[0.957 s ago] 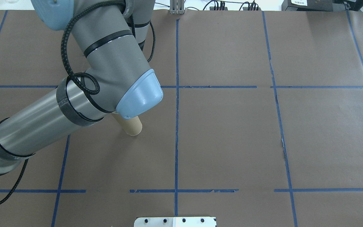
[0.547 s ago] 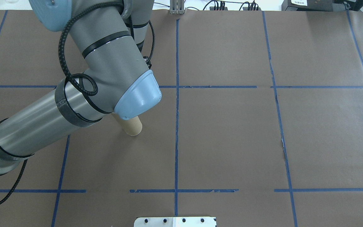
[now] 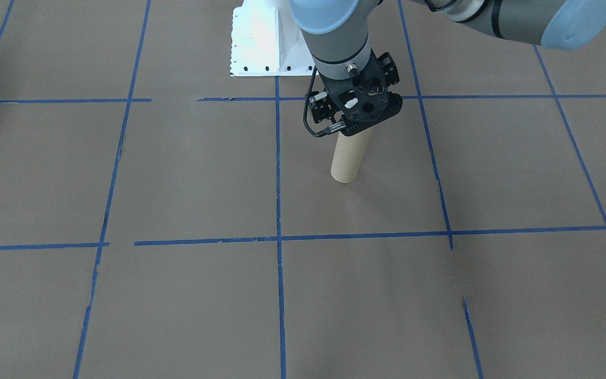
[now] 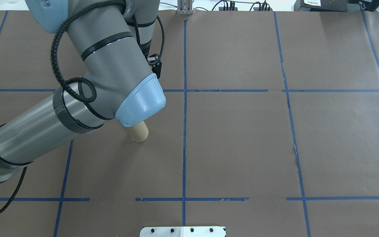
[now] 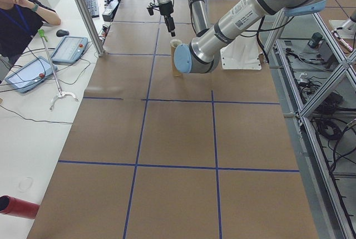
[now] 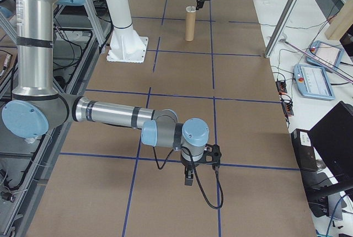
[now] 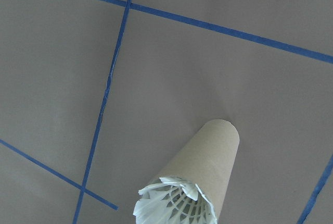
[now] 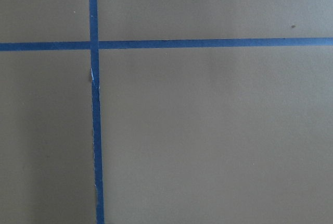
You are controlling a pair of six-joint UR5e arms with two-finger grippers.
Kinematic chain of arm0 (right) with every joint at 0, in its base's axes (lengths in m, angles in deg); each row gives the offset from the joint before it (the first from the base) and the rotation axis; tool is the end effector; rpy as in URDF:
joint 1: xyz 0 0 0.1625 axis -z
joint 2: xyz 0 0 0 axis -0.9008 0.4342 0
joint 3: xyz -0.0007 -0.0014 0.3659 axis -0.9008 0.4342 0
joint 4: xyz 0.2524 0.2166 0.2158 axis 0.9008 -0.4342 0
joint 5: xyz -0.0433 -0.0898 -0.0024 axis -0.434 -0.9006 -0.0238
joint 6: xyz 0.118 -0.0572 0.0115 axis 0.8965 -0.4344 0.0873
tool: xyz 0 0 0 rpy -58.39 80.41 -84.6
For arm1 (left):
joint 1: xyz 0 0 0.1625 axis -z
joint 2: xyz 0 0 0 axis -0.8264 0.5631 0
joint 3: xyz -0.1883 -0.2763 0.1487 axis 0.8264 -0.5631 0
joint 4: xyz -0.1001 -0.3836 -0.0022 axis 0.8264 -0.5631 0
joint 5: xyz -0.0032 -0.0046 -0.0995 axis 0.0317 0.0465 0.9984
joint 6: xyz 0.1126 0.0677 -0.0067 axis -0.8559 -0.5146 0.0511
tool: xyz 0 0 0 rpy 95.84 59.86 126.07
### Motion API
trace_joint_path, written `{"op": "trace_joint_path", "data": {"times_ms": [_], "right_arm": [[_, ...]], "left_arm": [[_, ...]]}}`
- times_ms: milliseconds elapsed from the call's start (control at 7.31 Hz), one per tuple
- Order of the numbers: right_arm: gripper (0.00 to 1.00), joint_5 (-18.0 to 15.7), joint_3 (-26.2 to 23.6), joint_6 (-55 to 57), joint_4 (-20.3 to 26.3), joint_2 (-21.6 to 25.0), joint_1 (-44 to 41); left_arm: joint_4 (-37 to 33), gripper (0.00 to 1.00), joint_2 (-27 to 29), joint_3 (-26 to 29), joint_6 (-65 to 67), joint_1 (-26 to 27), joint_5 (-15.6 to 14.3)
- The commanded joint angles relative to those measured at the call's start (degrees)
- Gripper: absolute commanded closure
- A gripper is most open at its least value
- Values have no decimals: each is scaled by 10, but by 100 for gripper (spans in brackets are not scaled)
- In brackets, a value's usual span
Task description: Collect badminton balls into bucket
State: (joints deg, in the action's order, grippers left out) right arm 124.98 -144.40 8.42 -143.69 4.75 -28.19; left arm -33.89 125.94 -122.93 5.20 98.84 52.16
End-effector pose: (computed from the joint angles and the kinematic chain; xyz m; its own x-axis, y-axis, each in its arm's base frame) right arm 0.0674 -0.4357 0.6655 0.7649 0.0431 0.6428 -0.0277 0.9990 -0.0339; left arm 0.3748 -0.4501 0.0832 0.8563 -0.2658 -0.4427 0.1515 0.9489 -0.2768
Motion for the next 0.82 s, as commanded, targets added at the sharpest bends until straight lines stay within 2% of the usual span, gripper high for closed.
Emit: {"op": "trace_joint_path", "data": {"times_ms": [0,137,274,410,547,684], "right_arm": [[0,0,0,0,0,0,0],[0,0,0,0,0,0,0],[0,0,0,0,0,0,0],[0,0,0,0,0,1,0],[0,0,0,0,0,0,0],[0,0,0,0,0,0,0]], "left_arm": [[-82,0,-86,-95,-28,22,-1],[-151,0,-123,-98,-88,75,7],[-182,0,-146,-100,-162,123,9],[-201,0,-180,-100,-258,183,41],[-218,0,-216,-100,-361,242,56],[-254,0,-272,-95,-455,289,57]]}}
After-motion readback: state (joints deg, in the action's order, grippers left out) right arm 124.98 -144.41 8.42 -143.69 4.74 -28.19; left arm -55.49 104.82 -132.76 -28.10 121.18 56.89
